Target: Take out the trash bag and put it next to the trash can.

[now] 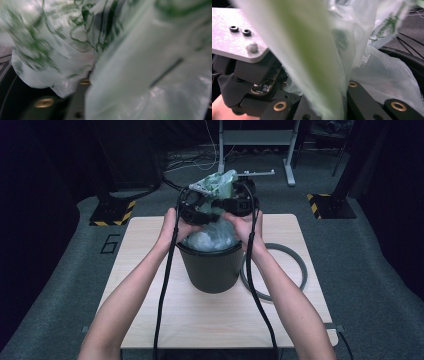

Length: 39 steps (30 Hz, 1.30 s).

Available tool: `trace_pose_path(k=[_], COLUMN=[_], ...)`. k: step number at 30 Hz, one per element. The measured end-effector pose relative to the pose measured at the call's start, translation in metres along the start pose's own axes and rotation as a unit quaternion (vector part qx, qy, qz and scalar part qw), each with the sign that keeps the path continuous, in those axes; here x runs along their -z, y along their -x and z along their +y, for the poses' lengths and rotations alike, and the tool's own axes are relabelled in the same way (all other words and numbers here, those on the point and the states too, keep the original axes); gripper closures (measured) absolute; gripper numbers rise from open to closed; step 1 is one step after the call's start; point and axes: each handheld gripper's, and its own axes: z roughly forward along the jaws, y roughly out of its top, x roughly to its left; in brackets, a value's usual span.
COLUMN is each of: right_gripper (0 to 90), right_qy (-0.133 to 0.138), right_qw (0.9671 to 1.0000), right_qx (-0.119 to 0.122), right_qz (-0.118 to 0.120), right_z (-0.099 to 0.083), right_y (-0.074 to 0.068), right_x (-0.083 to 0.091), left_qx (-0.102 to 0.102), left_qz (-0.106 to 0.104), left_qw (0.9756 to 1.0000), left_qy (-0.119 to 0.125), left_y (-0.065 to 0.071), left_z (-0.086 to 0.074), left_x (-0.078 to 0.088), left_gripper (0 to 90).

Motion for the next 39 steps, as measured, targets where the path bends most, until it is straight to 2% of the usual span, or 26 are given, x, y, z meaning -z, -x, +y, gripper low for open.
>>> trace_pose_path(k=[3,7,11,13,14,16,19,21,23,25,26,29,31,33,35,36,37,38,39], right_gripper=[88.9,69.5,52.6,49.5,45.0,42.5,38.4,36.1,34.6,32.0,30.3,28.4,27.8,32.3,49.7,64.4,71.9,83.3,89.1], right_qy=[-0.002,-0.019,-0.026,-0.03,-0.023,-0.015,0.009,0.014,0.009,-0.012,-0.029,-0.078,-0.093,-0.094,-0.085,-0.076,-0.065,-0.057,-0.054], right_qw=[0.9998,0.9978,0.9961,0.9951,0.9955,0.9967,0.9988,0.9989,0.9987,0.9972,0.9951,0.989,0.9867,0.986,0.9868,0.9893,0.9916,0.9932,0.9939], right_qx=[0.015,0.049,0.073,0.083,0.08,0.068,0.042,0.039,0.043,0.063,0.08,0.108,0.117,0.12,0.121,0.113,0.104,0.096,0.091], right_qz=[-0.014,-0.041,-0.043,-0.045,-0.045,-0.041,-0.024,-0.024,-0.025,-0.038,-0.051,-0.063,-0.063,-0.067,-0.066,-0.053,-0.042,-0.033,-0.03], right_z=[0.0,0.002,0.003,0.004,0.004,0.003,0.001,0.001,0.002,0.001,0.0,-0.006,-0.009,-0.011,-0.012,-0.013,-0.013,-0.013,-0.013], right_y=[0.005,0.011,0.015,0.016,0.017,0.019,0.021,0.02,0.02,0.019,0.018,0.016,0.014,0.012,0.01,0.011,0.011,0.009,0.008], right_x=[0.002,0.005,0.008,0.009,0.011,0.014,0.019,0.021,0.023,0.024,0.022,0.011,0.003,-0.005,-0.01,-0.01,-0.01,-0.01,-0.009], left_qx=[-0.007,-0.003,-0.01,-0.015,-0.015,-0.014,-0.012,-0.008,0.005,0.019,0.028,0.045,0.055,0.062,0.057,0.055,0.056,0.055,0.058], left_qz=[0.0,-0.003,-0.008,-0.008,-0.009,-0.008,0.002,0.009,0.013,0.006,0.0,-0.02,-0.036,-0.057,-0.058,-0.057,-0.06,-0.062,-0.063], left_qw=[1.0,1.0,0.9999,0.9999,0.9998,0.9999,0.9998,0.9996,0.9996,0.9997,0.9996,0.9986,0.9972,0.9951,0.9952,0.9953,0.995,0.995,0.9945], left_qy=[-0.003,-0.001,0.0,0.001,0.002,0.004,-0.014,-0.026,-0.025,-0.015,-0.006,0.018,0.035,0.053,0.055,0.055,0.057,0.056,0.059], left_y=[-0.001,-0.006,-0.006,-0.004,-0.004,-0.003,-0.003,-0.005,-0.009,-0.015,-0.017,-0.021,-0.021,-0.02,-0.018,-0.018,-0.018,-0.019,-0.019], left_z=[0.003,0.008,0.015,0.017,0.018,0.019,0.018,0.016,0.013,0.011,0.011,0.013,0.017,0.021,0.024,0.024,0.023,0.023,0.021], left_x=[0.001,0.005,0.009,0.011,0.012,0.013,0.01,0.008,0.007,0.01,0.012,0.02,0.025,0.032,0.036,0.037,0.038,0.038,0.039], left_gripper=[86.0,86.7,86.8,86.8,86.8,86.8,86.9,86.9,86.9,86.9,86.9,86.9,86.8,86.9,86.9,86.8,86.8,86.6,86.2])
